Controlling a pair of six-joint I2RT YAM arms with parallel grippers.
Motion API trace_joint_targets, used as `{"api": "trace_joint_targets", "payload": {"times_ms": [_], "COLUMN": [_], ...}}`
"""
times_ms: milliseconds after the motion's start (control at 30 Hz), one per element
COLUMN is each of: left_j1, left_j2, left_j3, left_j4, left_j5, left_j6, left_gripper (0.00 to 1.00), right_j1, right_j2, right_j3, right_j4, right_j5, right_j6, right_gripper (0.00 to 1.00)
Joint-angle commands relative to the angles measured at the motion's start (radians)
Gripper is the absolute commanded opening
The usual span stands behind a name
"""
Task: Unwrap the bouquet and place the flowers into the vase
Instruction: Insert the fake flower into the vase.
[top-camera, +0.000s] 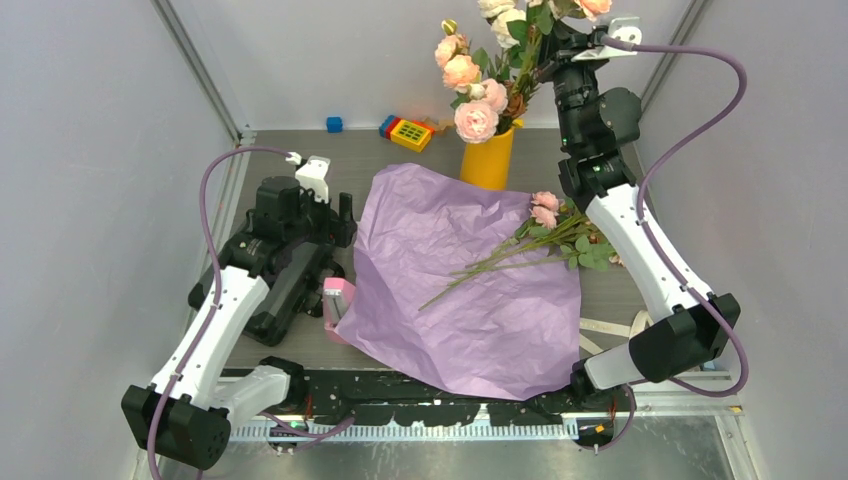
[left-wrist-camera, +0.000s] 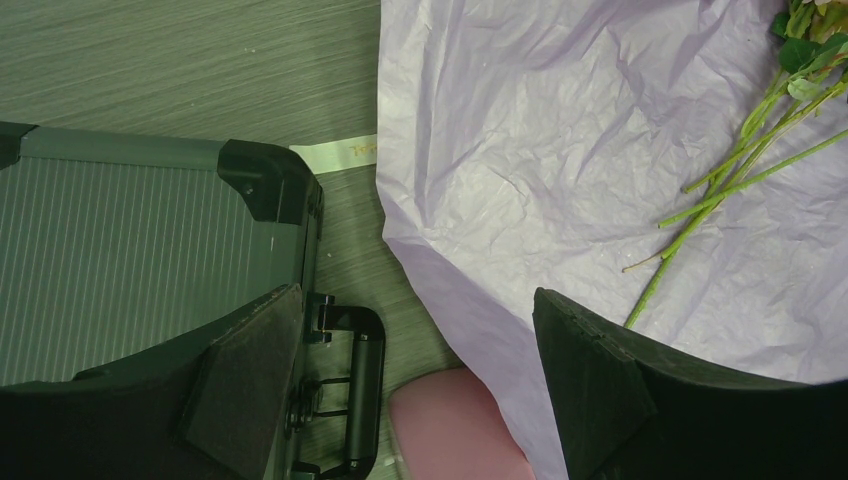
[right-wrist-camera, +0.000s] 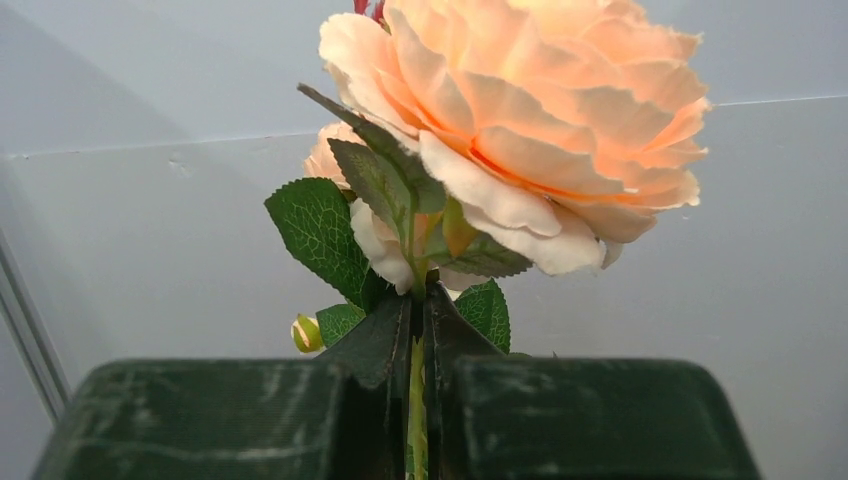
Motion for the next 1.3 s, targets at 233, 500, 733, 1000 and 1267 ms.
{"api": "trace_joint_targets", "payload": {"times_ms": [233,500,733,1000,1267], "left_j1": [-0.001,-0.002,-0.002,-0.002,-0.002], "left_j2": [-0.004,-0.006,-0.006,-0.007,-0.014], "left_j3": [-0.005,-0.007,-0.007,-0.008,-0.008], "left_j4": [0.039,0.042,0.044,0.047,0.048], "left_j5": [0.010,0.019,0.032,0.040,0.049], "left_j6": [0.011,0.007,0.001,-0.002,-0.005], "left_gripper": [0.88,0.88,0.88,0.88,0.88], "right_j1": [0.032,0.056,0.085,0.109,0.111], "right_j2": [-0.053,-0.079,-0.081,-0.077,-0.052], "right_j3": [-0.031,-0.114,-0.167,-0.180,-0.167], "right_j4": [-0.063,-0.104,-0.139,-0.192,-0.276], "right_j5": [0.007,0.045,0.089,0.126,0.128], "right_j6": [-0.002,-0.004,-0.023,-0.036,-0.022], "right_gripper": [0.00,0.00,0.00,0.00,0.00]}}
